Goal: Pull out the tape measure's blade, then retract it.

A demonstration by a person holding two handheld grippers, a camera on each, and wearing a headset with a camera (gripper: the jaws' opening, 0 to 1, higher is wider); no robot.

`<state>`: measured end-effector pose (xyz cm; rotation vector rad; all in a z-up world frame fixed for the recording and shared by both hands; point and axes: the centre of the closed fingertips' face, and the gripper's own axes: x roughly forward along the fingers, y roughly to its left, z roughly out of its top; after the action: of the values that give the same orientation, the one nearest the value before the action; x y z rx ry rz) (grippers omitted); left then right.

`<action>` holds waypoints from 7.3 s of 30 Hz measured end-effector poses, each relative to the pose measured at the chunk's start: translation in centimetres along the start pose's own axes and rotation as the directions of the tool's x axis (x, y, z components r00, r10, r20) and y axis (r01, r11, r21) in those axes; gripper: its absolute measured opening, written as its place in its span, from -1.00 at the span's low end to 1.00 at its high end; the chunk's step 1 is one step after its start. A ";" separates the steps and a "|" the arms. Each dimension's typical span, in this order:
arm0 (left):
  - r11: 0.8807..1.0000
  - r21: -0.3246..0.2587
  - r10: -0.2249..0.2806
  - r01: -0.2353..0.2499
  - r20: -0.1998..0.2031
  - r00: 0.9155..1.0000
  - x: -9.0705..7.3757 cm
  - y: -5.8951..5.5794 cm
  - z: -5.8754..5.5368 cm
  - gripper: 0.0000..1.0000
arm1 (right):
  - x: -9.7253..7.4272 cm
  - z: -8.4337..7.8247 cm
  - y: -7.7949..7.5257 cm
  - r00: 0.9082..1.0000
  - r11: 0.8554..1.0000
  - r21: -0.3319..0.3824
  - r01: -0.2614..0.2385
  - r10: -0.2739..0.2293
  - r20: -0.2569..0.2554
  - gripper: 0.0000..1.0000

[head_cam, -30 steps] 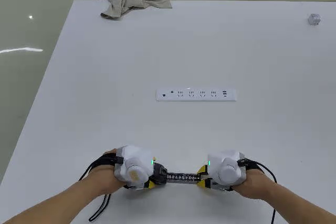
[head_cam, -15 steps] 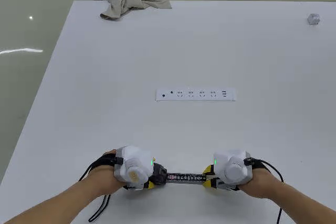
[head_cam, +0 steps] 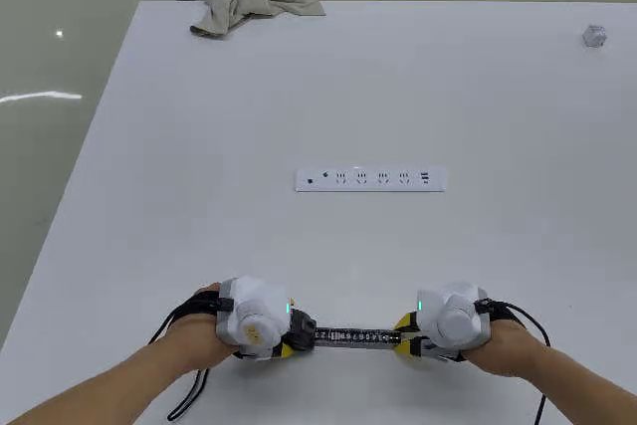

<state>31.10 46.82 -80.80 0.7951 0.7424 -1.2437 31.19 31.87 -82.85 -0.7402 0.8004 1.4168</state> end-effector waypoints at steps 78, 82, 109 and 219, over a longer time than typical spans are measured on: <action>1.000 0.006 0.001 -0.001 -0.007 1.000 0.0 -0.1 0.0 -0.24 | -4.7 -6.6 -0.6 0.997 0.999 0.009 0.048 -0.047 -0.065 -0.77; 1.000 0.009 0.003 -0.003 -0.005 1.000 0.0 -0.1 0.0 -0.24 | -4.7 -6.6 -0.6 0.997 0.999 0.011 0.048 -0.047 -0.065 -0.77; 1.000 0.009 0.009 -0.009 -0.005 1.000 -0.1 -0.1 0.1 -0.24 | -4.8 -6.7 -0.7 0.997 0.998 0.012 0.055 -0.054 -0.056 -0.77; 0.844 -0.489 0.284 -0.218 0.065 0.957 -3.9 -0.4 -1.6 0.28 | -6.3 -6.4 -1.4 0.939 0.895 0.288 0.340 -0.342 -0.045 -0.27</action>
<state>29.93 50.10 -78.45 0.3777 0.7648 -0.8142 32.42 23.05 -81.11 -0.6097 0.8086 0.9586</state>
